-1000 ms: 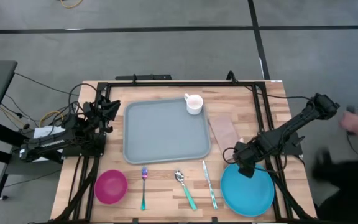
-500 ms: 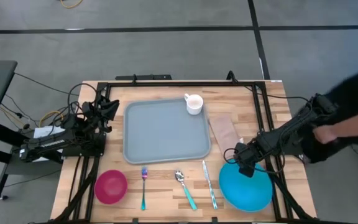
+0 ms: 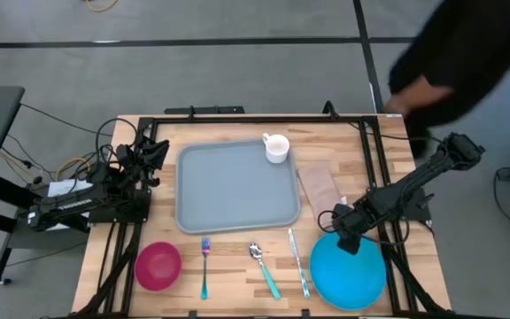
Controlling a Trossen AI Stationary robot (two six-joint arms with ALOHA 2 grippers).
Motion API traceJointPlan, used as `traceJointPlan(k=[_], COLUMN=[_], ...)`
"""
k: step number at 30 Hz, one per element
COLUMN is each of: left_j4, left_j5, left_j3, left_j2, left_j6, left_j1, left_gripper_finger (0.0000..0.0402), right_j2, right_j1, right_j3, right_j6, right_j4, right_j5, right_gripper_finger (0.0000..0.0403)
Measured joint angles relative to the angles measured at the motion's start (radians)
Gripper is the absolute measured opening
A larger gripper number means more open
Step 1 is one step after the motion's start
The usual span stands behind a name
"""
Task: Set up tray
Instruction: Put the blue plate on the center of the tray
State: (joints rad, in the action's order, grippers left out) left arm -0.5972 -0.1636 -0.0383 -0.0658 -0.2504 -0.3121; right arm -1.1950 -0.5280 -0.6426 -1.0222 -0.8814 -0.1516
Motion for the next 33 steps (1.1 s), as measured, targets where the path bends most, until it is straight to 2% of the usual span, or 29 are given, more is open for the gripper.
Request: traceJointPlan(k=[8, 14, 21, 27, 33], left_j4=[0.001, 0.001, 0.002, 0.002, 0.002], left_j5=[-0.001, -0.001, -0.001, -0.001, -0.001], left_j3=[0.000, 0.000, 0.000, 0.000, 0.000], left_j2=[0.000, 0.000, 0.000, 0.000, 0.000], left_j6=[0.004, 0.004, 0.005, 0.004, 0.004], left_j1=[0.000, 0.000, 0.000, 0.000, 0.000], left_gripper_finger=[0.0057, 0.0057, 0.0057, 0.0057, 0.0057], right_j2=[0.000, 0.000, 0.000, -0.004, -0.004], right_j1=[-0.002, 0.000, 0.000, 0.004, 0.006], right_j3=[-0.008, -0.008, 0.034, 0.088, 0.118], right_j6=[0.028, 0.051, 0.035, 0.027, 0.028], right_j4=[-0.029, -0.114, -0.001, 0.018, 0.171], right_j5=[0.012, 0.064, 0.023, 0.025, -0.004], right_gripper_finger=[0.0103, 0.0103, 0.0103, 0.0103, 0.0103])
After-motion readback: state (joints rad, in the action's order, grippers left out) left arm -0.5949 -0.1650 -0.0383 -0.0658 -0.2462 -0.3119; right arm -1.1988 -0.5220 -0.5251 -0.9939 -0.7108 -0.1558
